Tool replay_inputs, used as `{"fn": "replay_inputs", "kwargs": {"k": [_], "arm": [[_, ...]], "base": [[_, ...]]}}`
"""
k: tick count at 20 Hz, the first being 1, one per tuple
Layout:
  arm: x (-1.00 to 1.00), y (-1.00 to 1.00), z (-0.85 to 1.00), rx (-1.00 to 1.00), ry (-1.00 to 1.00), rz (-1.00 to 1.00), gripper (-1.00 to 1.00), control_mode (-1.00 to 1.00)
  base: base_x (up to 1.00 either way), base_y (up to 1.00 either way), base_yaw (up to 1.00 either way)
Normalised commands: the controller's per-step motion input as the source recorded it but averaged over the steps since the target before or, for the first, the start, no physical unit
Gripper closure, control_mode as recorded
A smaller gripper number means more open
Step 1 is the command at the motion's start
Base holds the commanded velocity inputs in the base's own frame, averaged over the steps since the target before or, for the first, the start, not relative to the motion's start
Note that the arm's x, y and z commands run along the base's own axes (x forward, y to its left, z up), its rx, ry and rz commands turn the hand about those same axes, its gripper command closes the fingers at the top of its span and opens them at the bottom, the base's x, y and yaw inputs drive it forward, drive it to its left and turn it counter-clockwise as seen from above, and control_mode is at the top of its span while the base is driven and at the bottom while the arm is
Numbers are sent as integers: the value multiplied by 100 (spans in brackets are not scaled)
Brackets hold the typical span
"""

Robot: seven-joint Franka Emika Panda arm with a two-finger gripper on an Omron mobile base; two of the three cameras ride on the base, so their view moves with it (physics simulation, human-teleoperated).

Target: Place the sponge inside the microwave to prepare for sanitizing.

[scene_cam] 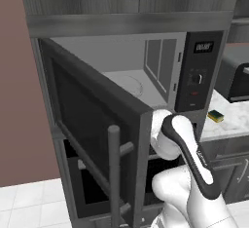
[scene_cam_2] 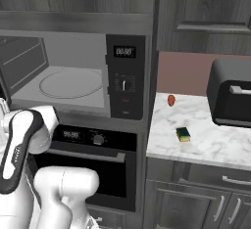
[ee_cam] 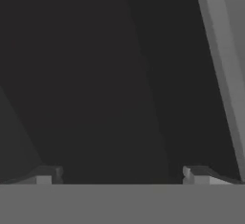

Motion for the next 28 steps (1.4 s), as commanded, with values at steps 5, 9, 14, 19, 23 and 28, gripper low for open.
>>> {"fn": "replay_inputs", "kwargs": {"k": [5, 9, 14, 19, 23, 28], "arm": [[-100, 100, -43, 0, -2, -30, -100, -100], [-98, 100, -47, 2, -3, -30, -100, -100], [-41, 57, -10, 0, -2, -21, -100, -100], [0, -3, 0, 0, 0, 0, -100, -100], [0, -45, 0, 0, 0, 0, -100, -100], [0, -78, 36, -3, -1, 0, -100, -100]], "base": [[0, 0, 0], [0, 0, 0], [0, 0, 0], [0, 0, 0], [0, 0, 0], [0, 0, 0]]}}
